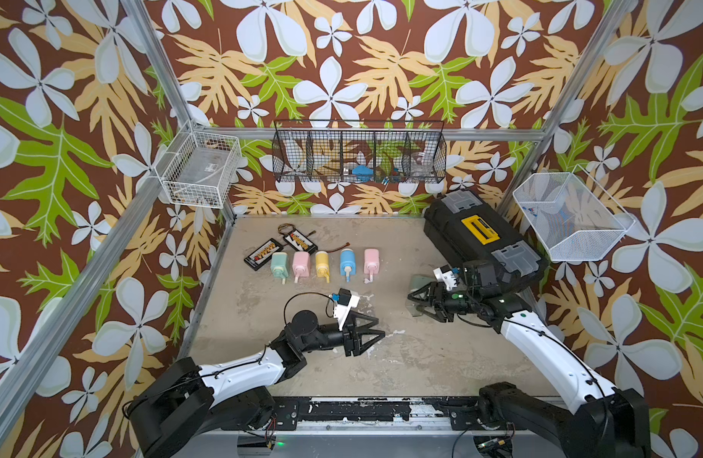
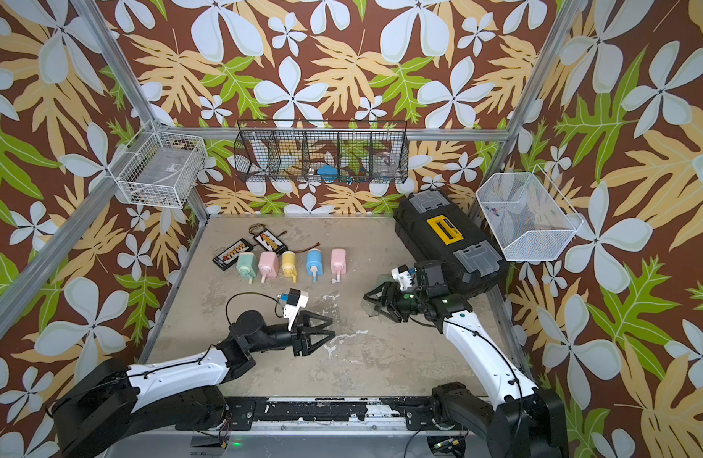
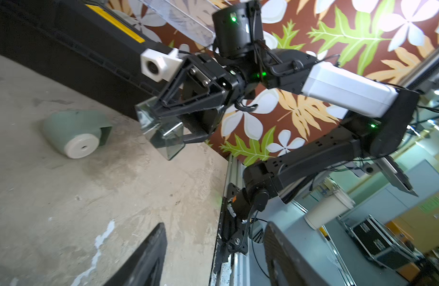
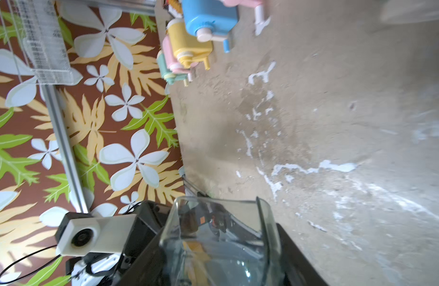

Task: Put the tray back into the pencil sharpener
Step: Place the container at the center of the board.

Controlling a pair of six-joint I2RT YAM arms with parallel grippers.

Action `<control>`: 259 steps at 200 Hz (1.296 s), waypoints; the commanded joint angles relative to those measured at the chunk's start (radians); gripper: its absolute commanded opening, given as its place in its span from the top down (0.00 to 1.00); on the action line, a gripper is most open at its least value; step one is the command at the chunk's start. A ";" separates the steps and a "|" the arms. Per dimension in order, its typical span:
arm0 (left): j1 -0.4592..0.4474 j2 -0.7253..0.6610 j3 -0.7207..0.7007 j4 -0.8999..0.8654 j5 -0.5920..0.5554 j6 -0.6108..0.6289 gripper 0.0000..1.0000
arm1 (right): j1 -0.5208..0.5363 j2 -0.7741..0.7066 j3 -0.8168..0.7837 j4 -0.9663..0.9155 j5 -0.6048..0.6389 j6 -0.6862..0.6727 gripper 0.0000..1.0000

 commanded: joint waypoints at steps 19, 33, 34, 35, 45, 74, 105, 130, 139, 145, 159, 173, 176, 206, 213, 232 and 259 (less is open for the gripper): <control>-0.011 0.049 0.019 0.170 -0.006 0.028 0.40 | 0.091 0.006 0.048 0.071 -0.048 0.083 0.50; -0.018 0.053 0.028 0.171 -0.012 0.061 0.41 | 0.117 0.006 0.051 0.088 -0.043 0.104 0.50; -0.018 0.053 0.029 0.172 -0.012 0.064 0.41 | 0.119 0.005 0.050 0.091 -0.044 0.106 0.50; -0.018 0.053 0.030 0.171 -0.012 0.067 0.41 | 0.121 0.005 0.050 0.094 -0.044 0.109 0.50; -0.021 0.053 0.036 0.171 -0.012 0.085 0.42 | 0.139 0.002 0.047 0.124 -0.043 0.136 0.50; -0.022 0.059 0.042 0.160 -0.024 0.126 0.46 | 0.190 0.004 0.066 0.162 -0.031 0.173 0.50; -0.021 0.073 0.042 0.158 -0.074 0.141 0.53 | 0.227 -0.003 0.068 0.199 -0.031 0.211 0.50; -0.021 0.078 0.039 0.172 -0.119 0.145 0.52 | 0.254 -0.009 0.070 0.204 -0.024 0.222 0.50; -0.021 0.077 0.039 0.178 -0.123 0.148 0.52 | 0.265 -0.010 0.066 0.206 -0.021 0.226 0.50; -0.022 0.077 0.040 0.178 -0.122 0.151 0.52 | 0.272 -0.011 0.064 0.210 -0.020 0.229 0.50; -0.022 0.079 0.045 0.178 -0.123 0.155 0.53 | 0.284 -0.014 0.055 0.227 -0.020 0.243 0.50; -0.022 0.082 0.048 0.180 -0.115 0.155 0.56 | 0.289 -0.014 0.048 0.241 -0.021 0.252 0.50; -0.021 0.084 0.049 0.183 -0.113 0.155 0.57 | 0.290 -0.013 0.049 0.242 -0.021 0.254 0.50; -0.022 0.092 0.056 0.195 -0.083 0.156 0.69 | 0.293 -0.012 0.041 0.274 -0.021 0.275 0.49; -0.021 0.095 0.058 0.196 -0.077 0.156 0.72 | 0.295 -0.010 0.038 0.278 -0.021 0.278 0.50; -0.022 0.102 0.063 0.206 -0.056 0.156 0.81 | 0.297 -0.012 0.027 0.293 -0.022 0.286 0.50; -0.022 0.113 0.072 0.214 -0.028 0.159 0.95 | 0.301 -0.012 0.018 0.304 -0.021 0.293 0.49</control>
